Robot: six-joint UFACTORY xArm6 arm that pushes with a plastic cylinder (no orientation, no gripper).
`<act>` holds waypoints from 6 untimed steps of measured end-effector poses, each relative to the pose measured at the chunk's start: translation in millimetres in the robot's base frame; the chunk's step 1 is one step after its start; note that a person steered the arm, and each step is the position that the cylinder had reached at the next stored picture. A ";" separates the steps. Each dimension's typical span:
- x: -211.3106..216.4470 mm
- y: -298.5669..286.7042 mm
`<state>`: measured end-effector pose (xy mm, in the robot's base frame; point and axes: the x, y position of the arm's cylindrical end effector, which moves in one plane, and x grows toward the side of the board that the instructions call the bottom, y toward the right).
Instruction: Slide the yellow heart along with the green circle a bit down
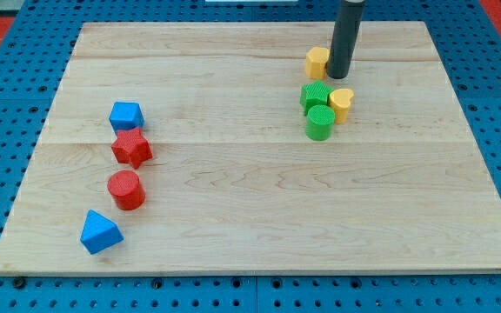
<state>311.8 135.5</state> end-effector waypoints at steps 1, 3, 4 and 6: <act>23.7 27.9; 76.4 2.2; 82.7 -18.0; 83.8 -22.6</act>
